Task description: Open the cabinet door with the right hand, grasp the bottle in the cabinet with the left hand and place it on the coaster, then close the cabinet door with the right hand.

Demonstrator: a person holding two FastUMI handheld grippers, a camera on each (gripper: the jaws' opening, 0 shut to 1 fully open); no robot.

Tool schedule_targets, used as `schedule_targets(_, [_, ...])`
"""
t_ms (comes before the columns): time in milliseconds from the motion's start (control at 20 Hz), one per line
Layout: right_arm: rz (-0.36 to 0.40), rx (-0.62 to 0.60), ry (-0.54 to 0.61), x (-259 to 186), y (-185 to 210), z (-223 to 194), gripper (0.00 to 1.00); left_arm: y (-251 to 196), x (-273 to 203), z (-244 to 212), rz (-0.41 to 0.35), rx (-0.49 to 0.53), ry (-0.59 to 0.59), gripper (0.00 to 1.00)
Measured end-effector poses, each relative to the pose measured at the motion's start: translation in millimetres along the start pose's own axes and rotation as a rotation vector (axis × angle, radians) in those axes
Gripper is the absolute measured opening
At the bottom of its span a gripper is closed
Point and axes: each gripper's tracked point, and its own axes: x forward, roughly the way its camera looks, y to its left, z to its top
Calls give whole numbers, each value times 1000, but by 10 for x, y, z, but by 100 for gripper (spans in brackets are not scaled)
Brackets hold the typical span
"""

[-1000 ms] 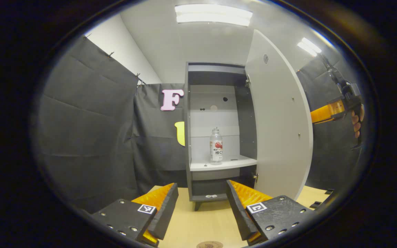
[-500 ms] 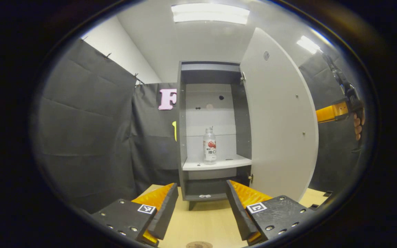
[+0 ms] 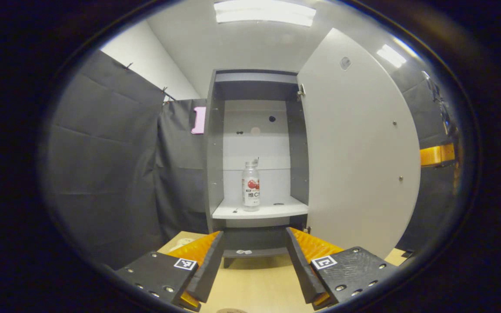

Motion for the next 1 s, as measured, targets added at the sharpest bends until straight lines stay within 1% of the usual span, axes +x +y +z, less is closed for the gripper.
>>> schedule_targets(50, [-22, -16, -18, -12, -62, 16, 14, 6, 130, 38, -11, -9, 2, 86])
schedule_targets(100, [-47, -32, -31, -3, -123, 18, 17, 18, 267, 91, -20, -12, 0, 80])
schedule_targets(150, [-71, -46, -35, -6, -179, 0, 30, 25, 415, 141, -29, -8, -5, 74])
schedule_targets(200, [-96, -58, -30, -14, -242, -23, 41, 43, 559, 211, -33, 2, -13, 74])
schedule_targets(250, [-120, -66, -26, -37, -310, -37, 64, 65, 671, 289, -35, 12, -26, 74])
schedule_targets(300, [-162, -75, -23, -72, -397, -58, 80, 79, 795, 362, -41, 14, -37, 80])
schedule_targets(350, [-213, -88, -24, -108, -500, -67, 94, 91, 923, 407, -48, 9, -43, 80])
schedule_targets(400, [-267, -99, -23, -126, -592, -82, 94, 97, 1066, 448, -59, -2, -48, 74])
schedule_targets(450, [-318, -103, -21, -163, -677, -98, 94, 115, 1195, 462, -66, -13, -49, 74])
schedule_targets(550, [-396, -105, -14, -213, -804, -129, 94, 158, 1465, 489, -66, -23, -48, 80])
schedule_targets(600, [-431, -103, -5, -238, -866, -158, 94, 174, 1610, 495, -68, -22, -47, 80])
schedule_targets(750, [-524, -86, 30, -351, -975, -244, 94, 209, 2032, 477, -75, -7, -45, 80])
schedule_targets(1000, [-635, -59, 45, -413, -1101, -310, 94, 325, 2681, 317, -64, 4, -24, 80])
